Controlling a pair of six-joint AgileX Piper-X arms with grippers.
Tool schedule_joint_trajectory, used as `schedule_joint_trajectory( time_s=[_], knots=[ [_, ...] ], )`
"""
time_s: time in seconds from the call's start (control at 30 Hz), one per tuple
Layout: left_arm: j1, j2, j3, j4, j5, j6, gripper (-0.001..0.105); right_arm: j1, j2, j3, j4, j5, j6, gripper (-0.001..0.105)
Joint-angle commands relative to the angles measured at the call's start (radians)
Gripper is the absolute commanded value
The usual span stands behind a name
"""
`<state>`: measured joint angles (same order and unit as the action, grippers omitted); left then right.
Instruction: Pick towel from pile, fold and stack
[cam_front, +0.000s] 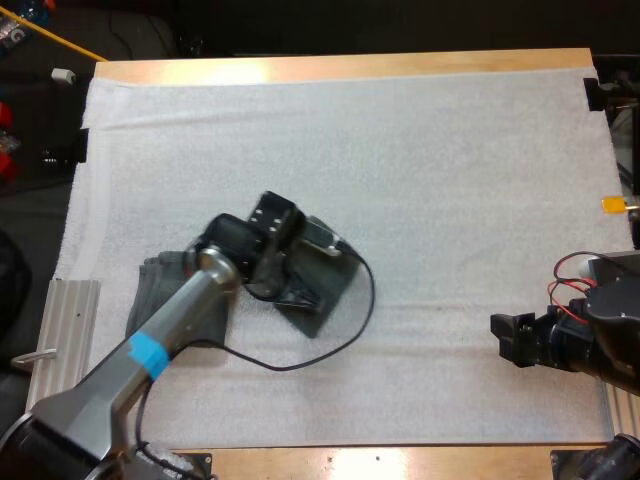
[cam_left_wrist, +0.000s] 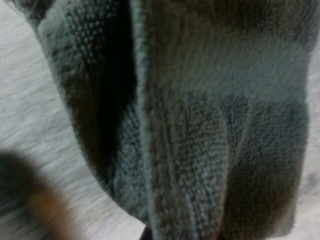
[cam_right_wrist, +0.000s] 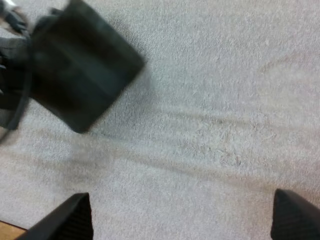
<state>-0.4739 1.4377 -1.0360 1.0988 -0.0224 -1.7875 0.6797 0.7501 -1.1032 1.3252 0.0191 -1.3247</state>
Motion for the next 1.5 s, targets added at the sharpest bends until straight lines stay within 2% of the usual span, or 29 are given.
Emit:
schedule_joint_trajectory(
  time_s=[0.0,0.4,0.5,0.7,0.77,0.87,1.07,1.33,1.4,1.47],
  knots=[
    [0.016,-0.019,-0.005,0.019,-0.035,0.016,0.0,0.001,-0.004,-0.006,0.003,0.007,-0.004,0.07],
    [0.255,-0.128,-0.002,0.176,-0.027,0.096,0.0,0.001,-0.004,-0.006,0.003,0.007,-0.042,0.07],
    [0.321,-0.14,0.011,0.184,0.014,0.118,0.0,0.001,-0.004,-0.006,0.003,0.007,-0.042,0.07],
    [0.458,-0.161,0.078,0.187,0.022,0.163,0.0,0.001,-0.004,-0.006,0.003,0.007,-0.042,0.07],
    [0.504,-0.161,0.117,0.159,0.022,0.193,0.0,0.001,-0.004,-0.006,0.003,0.007,-0.042,0.07],
    [0.56,-0.161,0.163,0.115,0.022,0.193,0.0,0.001,-0.004,-0.006,0.003,0.007,-0.042,0.07],
    [0.636,-0.161,0.202,0.05,0.022,0.17,0.0,0.001,-0.004,-0.006,0.003,0.007,-0.042,0.07],
    [0.643,-0.161,0.204,0.028,0.043,0.196,0.001,0.001,-0.004,-0.006,0.003,-0.002,-0.042,0.07],
    [0.643,-0.161,0.204,0.026,0.039,0.196,0.007,0.001,-0.004,-0.006,0.001,-0.019,-0.039,0.07],
    [0.643,-0.161,0.204,0.021,0.023,0.196,0.029,0.001,-0.004,-0.006,-0.016,-0.066,-0.037,0.07]
  ],
)
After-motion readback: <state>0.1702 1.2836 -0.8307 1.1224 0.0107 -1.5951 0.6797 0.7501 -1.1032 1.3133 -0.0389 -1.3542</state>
